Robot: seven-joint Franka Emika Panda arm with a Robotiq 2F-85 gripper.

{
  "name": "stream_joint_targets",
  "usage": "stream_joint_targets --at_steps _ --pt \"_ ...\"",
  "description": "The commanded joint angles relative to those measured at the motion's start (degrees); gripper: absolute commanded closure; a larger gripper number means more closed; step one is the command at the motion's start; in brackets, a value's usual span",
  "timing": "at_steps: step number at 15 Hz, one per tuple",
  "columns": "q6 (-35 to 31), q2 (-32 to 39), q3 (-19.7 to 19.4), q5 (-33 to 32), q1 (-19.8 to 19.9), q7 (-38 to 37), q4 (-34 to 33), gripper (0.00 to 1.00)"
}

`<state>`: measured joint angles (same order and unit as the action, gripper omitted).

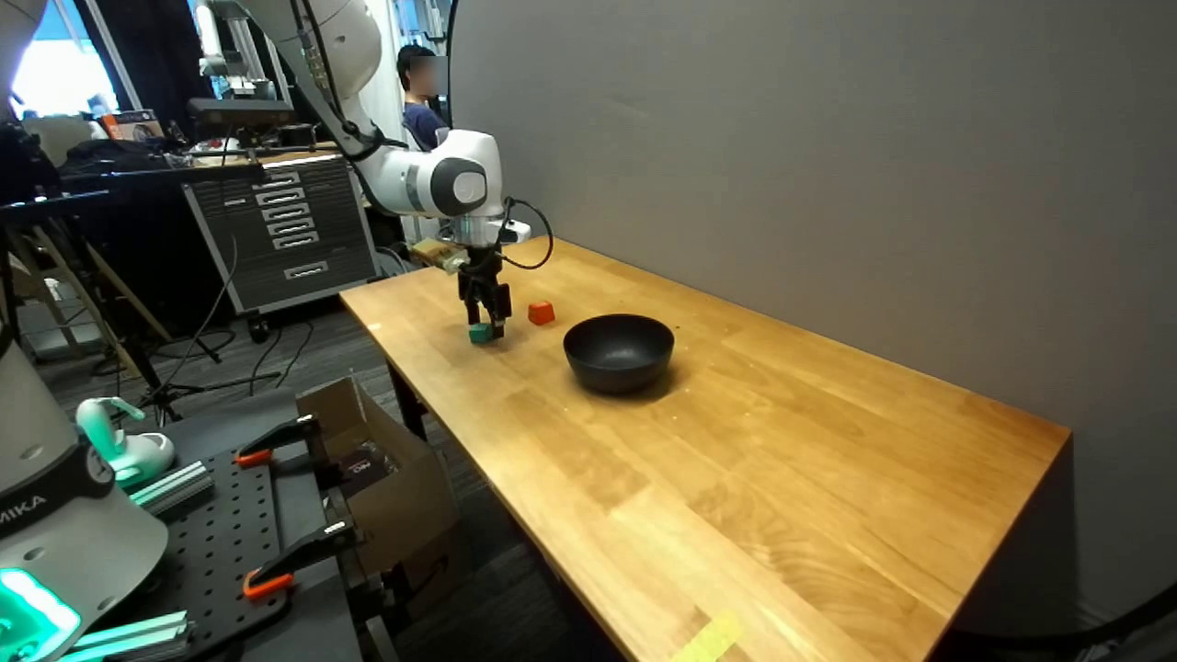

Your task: Put the orange and green building blocks in the black bowl

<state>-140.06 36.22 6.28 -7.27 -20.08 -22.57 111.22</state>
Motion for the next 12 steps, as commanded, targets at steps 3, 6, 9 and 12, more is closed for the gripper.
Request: stream_joint_targets --at_steps 3,6,9,12 --pt "0.4 3.2 -2.2 0.2 -2.6 -1.7 -3.8 0.51" --pt "2.3 1.8 -2.4 0.5 -3.1 -3.0 -3.0 0.72" --pt "4.8 -0.4 -2.7 0.8 -3.3 -5.2 -1.3 0.75" --pt "7.4 -1.9 -3.0 1.0 -3.0 -7.0 -0.4 0.64"
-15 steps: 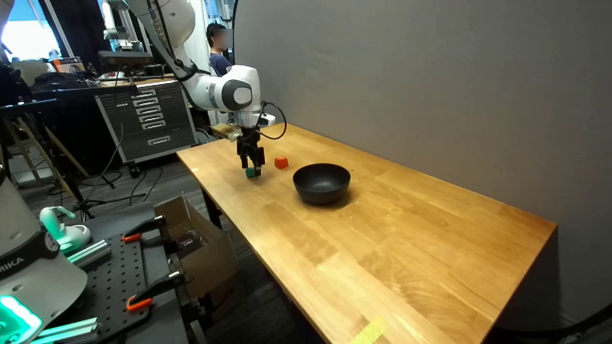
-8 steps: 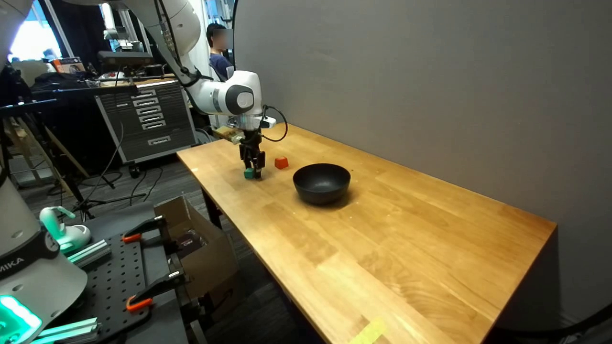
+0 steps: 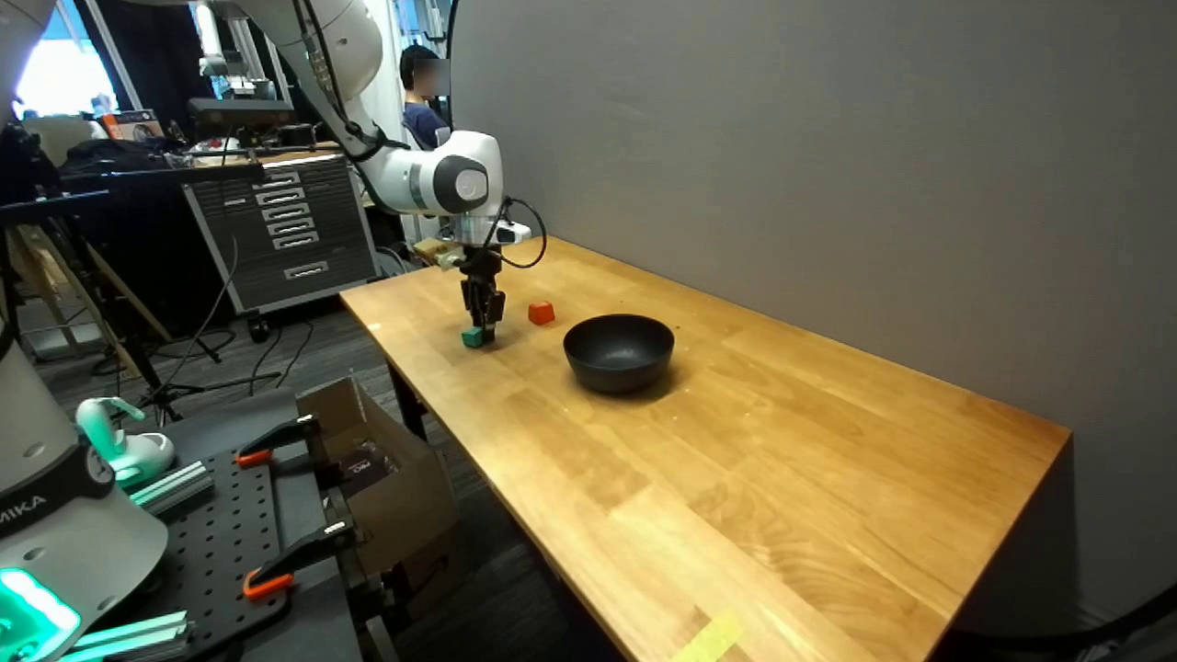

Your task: Put the orange and green building blocks in the black bowl

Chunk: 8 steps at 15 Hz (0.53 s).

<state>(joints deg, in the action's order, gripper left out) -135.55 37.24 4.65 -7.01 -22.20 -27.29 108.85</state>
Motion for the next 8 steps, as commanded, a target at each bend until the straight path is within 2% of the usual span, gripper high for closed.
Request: stream_joint_targets --at_steps 1,6,8 --pt "3.3 -3.6 -1.8 0.0 -1.1 -2.9 2.4 0.84" --pt "7.2 -7.6 -4.2 -3.1 -1.5 -6.2 3.0 0.85" --pt "9.6 -9.7 -6.9 -8.3 -1.6 -7.5 1.7 0.85"
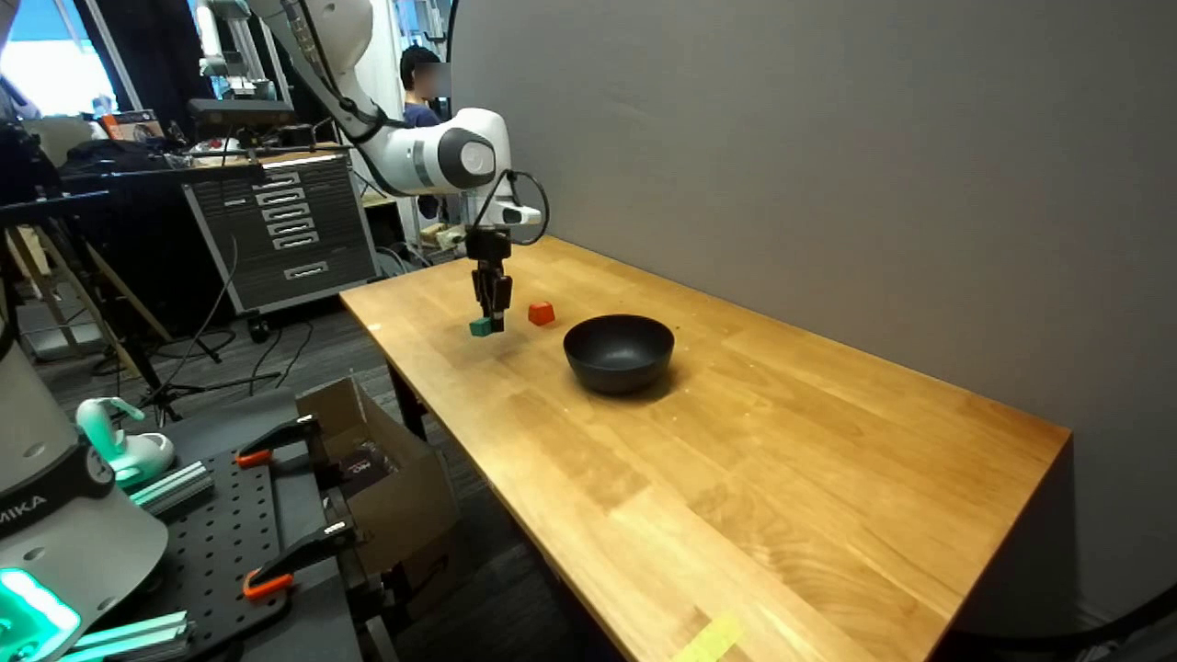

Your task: Put the orange and green building blocks in the black bowl

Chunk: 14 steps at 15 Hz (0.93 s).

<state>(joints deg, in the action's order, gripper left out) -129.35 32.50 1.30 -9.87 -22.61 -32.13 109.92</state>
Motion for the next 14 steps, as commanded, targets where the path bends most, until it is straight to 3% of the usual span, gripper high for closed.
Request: stream_joint_targets --at_steps 1,5,9,10,11,12,14 --pt "4.4 -5.6 -4.8 -8.8 -1.0 -3.4 -0.3 0.85" --pt "5.8 -6.6 -8.0 -19.2 0.9 -6.5 -3.1 0.85" --pt "5.0 -4.5 -8.3 -24.2 2.8 -8.8 -5.6 0.85" --pt "5.1 -3.9 -8.0 -24.6 3.2 -9.2 -6.1 0.75" --pt "5.0 -3.2 -7.8 -25.1 3.5 -9.5 -6.7 0.35" --pt "5.0 -2.7 -7.8 -25.6 3.5 -9.8 -7.0 0.34" --pt "5.1 -1.6 -7.3 -24.9 3.6 -9.8 -8.0 0.20"
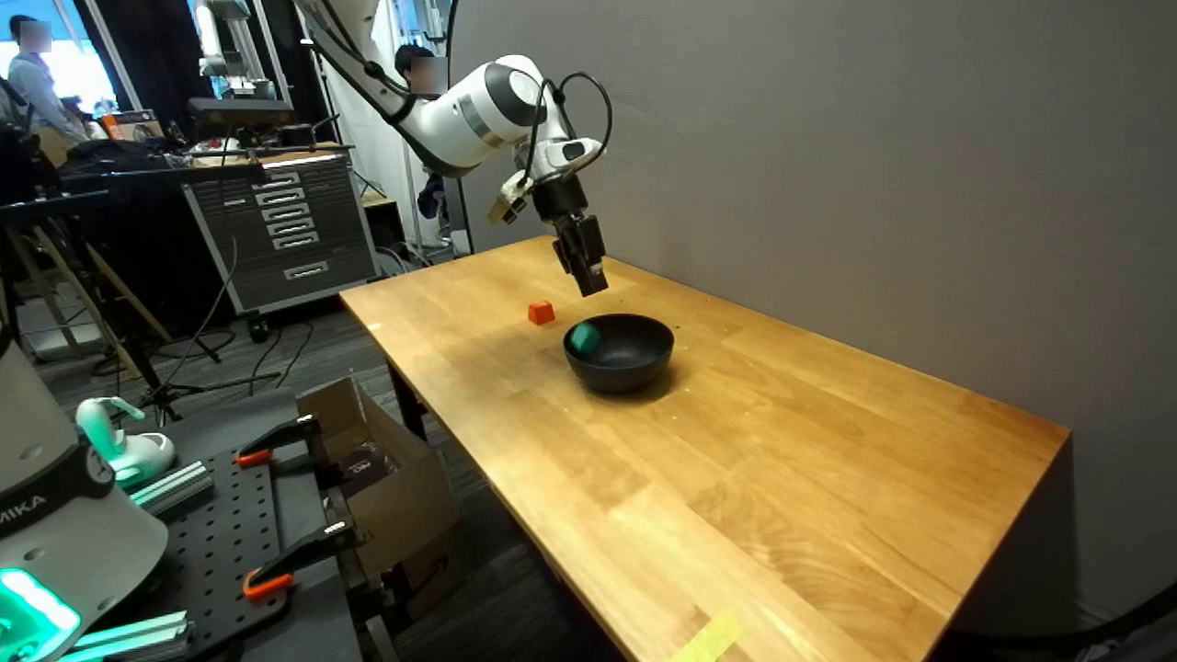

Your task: Put the orange and green building blocks in the black bowl

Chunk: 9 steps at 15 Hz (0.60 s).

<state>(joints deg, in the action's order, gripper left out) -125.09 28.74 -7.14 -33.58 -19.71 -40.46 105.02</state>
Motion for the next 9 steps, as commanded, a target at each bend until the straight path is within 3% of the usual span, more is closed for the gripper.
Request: stream_joint_targets --at_steps 1,3,9 --pt "0.5 2.5 2.5 2.1 1.7 -0.1 -3.8 0.13" --pt "0.7 3.5 4.5 6.0 1.9 1.0 -5.6 0.01" --pt "-0.5 9.2 9.9 18.7 1.4 2.9 -13.1 0.00"
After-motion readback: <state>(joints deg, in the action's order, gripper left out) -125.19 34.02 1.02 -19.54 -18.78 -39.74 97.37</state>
